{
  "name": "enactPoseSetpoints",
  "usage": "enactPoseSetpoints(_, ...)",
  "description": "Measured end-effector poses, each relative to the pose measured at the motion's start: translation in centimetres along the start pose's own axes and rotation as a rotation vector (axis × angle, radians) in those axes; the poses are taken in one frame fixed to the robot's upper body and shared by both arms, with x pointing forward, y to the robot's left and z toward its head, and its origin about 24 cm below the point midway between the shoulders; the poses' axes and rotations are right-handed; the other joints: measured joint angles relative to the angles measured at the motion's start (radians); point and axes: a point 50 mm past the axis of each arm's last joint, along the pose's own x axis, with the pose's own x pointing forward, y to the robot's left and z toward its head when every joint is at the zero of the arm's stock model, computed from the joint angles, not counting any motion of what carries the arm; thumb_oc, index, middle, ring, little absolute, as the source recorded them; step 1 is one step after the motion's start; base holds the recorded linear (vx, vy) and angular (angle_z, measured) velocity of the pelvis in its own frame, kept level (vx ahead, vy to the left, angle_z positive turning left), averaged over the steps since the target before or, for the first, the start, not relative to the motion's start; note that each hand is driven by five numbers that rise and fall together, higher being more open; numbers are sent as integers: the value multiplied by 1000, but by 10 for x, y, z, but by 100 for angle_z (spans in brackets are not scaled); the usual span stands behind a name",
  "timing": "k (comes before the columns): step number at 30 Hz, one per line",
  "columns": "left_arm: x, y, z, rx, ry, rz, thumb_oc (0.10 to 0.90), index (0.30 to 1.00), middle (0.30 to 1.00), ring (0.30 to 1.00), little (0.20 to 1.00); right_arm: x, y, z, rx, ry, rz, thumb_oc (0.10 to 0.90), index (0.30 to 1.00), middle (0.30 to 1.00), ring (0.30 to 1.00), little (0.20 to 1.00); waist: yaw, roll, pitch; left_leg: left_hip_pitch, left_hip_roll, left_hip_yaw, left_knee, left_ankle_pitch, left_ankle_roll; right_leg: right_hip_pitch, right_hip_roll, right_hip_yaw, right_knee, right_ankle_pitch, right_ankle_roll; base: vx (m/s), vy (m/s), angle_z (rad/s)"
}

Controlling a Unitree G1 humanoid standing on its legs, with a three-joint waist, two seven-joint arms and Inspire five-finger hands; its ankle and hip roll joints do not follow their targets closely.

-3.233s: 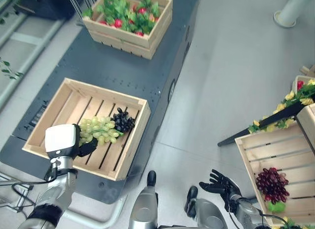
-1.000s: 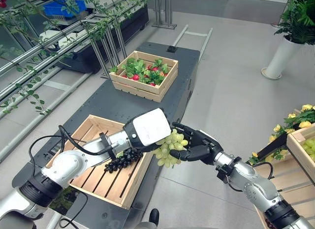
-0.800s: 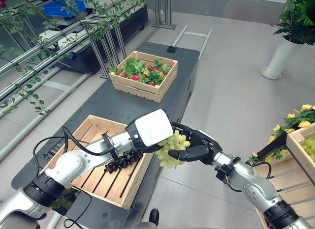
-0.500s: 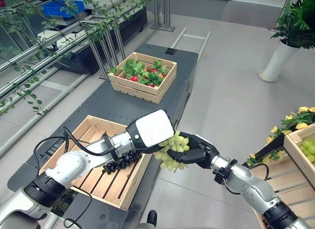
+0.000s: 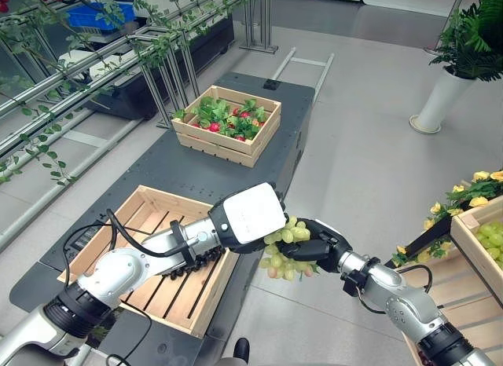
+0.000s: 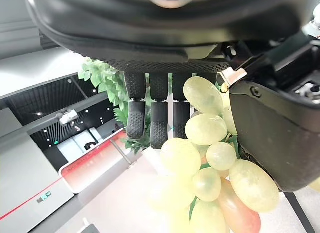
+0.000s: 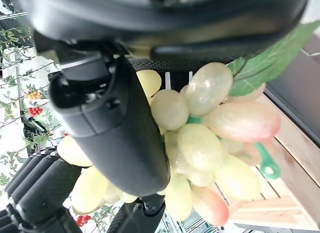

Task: Pick up the fruits from the basket on one side to the basket on the other side

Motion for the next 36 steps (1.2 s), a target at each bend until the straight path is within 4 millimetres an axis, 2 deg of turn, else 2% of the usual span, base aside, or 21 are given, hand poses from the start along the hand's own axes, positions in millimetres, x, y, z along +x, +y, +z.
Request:
enactPoseSetpoints(1, 0, 0, 0, -1, 0, 2, 400, 300, 300, 300, 300, 0, 0, 0, 0, 0, -5, 400, 300, 300, 300, 300, 0, 0, 0, 0, 0, 0, 0, 0, 0, 0, 0, 2, 0, 0, 0, 0, 0, 0)
enactPoseSetpoints(2, 1, 0, 0, -3, 2, 4, 624, 636, 636, 636, 636, 1, 0, 0, 3, -3, -14, 400, 300, 300, 300, 300, 0, 0, 0, 0, 0, 0, 0, 0, 0, 0, 0, 6, 0, 0, 0, 0, 0, 0)
enactPoseSetpoints(3, 1, 0, 0, -3, 4, 7, 800, 900, 900, 900, 900, 1, 1, 0, 8, -5, -21, 400, 300, 300, 300, 300, 0, 0, 0, 0, 0, 1, 0, 0, 0, 0, 0, 6, 0, 0, 0, 0, 0, 0)
enactPoseSetpoints(9, 2, 5, -7, -30, 75, 50, 800, 900, 900, 900, 900, 3, 1, 0, 23, -20, -60, 400, 300, 300, 300, 300, -4, 0, 0, 1, 0, 2, 0, 0, 0, -1, 0, 8, 0, 0, 0, 0, 0, 0)
enactPoseSetpoints(14, -5, 10, -18, -120, 210, 109, 800, 900, 900, 900, 900, 0, -4, 3, 54, -65, -119, 400, 300, 300, 300, 300, -13, 0, 0, 1, 0, 6, 0, -1, 1, -4, 0, 13, 0, 1, 1, -14, 11, -2)
enactPoseSetpoints(23, -34, 13, -53, -133, 492, 127, 800, 900, 900, 900, 900, -34, -35, -7, 92, -86, -399, 400, 300, 300, 300, 300, -50, -1, -1, 4, 3, 39, -1, -5, 6, -23, -2, 54, 0, 8, 1, -17, 23, -12)
enactPoseSetpoints(28, -48, 5, -55, -182, 584, 121, 800, 900, 900, 900, 900, -44, -41, -10, 109, -100, -472, 400, 300, 300, 300, 300, -57, -2, -1, 8, 10, 80, -1, -7, 8, -42, 0, 99, 0, 21, -1, -28, 13, -27)
enactPoseSetpoints(32, -63, -5, -52, -256, 658, 132, 800, 900, 900, 900, 900, -47, -42, -12, 147, -136, -523, 400, 300, 300, 300, 300, -78, -2, -1, 17, 17, 103, -1, -11, 7, -51, 4, 126, -1, 28, -2, -32, -1, -20)
enactPoseSetpoints(36, -71, -6, -52, -310, 724, 204, 800, 900, 900, 900, 900, -53, -46, -12, 149, -152, -554, 400, 300, 300, 300, 300, -85, -6, -3, 21, 19, 125, -2, -16, 7, -67, 4, 156, -1, 34, -1, -26, -1, -23)
